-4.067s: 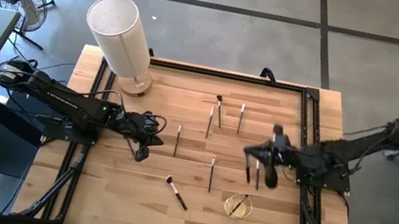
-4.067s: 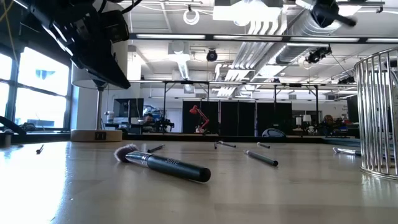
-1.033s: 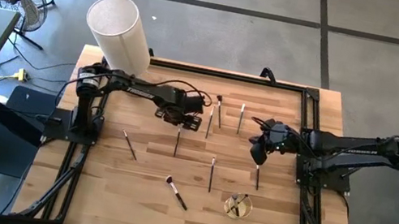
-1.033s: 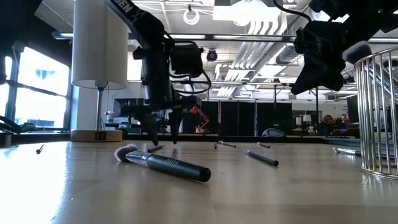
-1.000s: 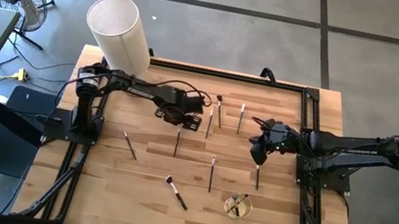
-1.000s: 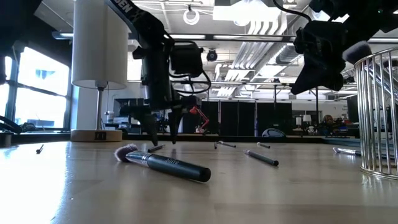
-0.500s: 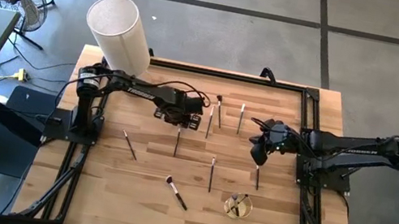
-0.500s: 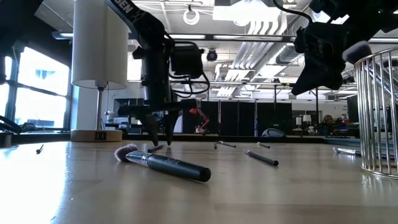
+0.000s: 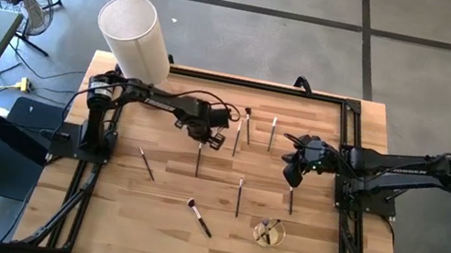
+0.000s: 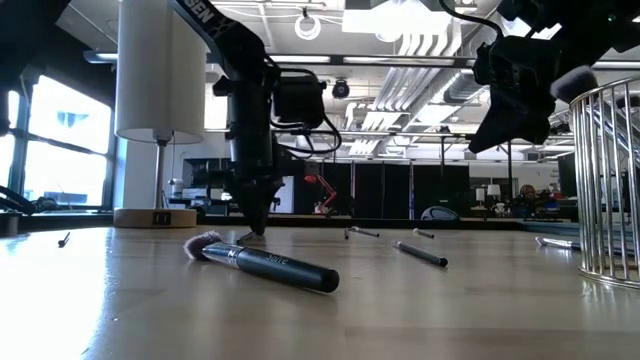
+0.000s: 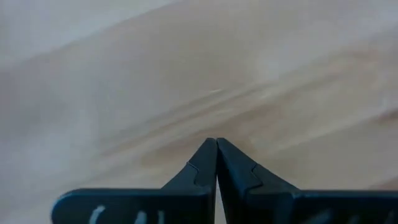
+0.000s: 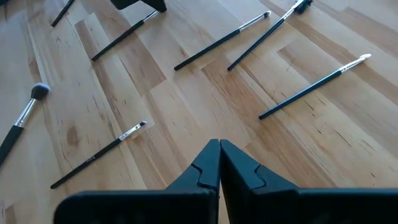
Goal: Pick & Place Makeup Brushes
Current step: Put the eyeshadow brush into the pens makeup holder
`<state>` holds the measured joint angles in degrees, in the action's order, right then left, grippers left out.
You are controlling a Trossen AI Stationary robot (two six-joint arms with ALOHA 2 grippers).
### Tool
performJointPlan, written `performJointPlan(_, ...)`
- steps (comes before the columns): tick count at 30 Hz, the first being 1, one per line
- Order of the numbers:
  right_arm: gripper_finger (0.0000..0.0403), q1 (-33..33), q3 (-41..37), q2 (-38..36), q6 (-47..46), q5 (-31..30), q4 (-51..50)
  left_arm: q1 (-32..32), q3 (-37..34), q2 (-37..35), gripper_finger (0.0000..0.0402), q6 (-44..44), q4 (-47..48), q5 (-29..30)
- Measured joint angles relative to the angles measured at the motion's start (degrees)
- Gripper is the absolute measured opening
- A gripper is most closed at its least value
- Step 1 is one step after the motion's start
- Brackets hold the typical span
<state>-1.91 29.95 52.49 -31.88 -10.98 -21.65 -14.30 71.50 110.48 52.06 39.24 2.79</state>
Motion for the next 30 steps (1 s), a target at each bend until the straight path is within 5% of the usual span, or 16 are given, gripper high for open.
performJointPlan(7,0.0003,0.0,0.0,0.0,2.2,2.7,-0.5,1.2,1.4,-0.8,0.0001,-6.7,-0.7,-1.6)
performJointPlan(15,0.0001,0.0,-0.5,-0.3,2.7,2.9,-8.8,8.5,10.7,-1.4,0.0,-8.6,-2.3,6.4)
performJointPlan(23,0.0001,0.0,-11.1,-8.5,-1.6,6.1,-3.8,17.0,14.6,-1.5,0.0,-10.4,-17.5,16.2)
performJointPlan(30,0.0,0.0,-18.1,-17.3,-4.0,8.7,-0.3,22.3,15.0,-1.5,0.0,-17.8,-40.2,18.2)
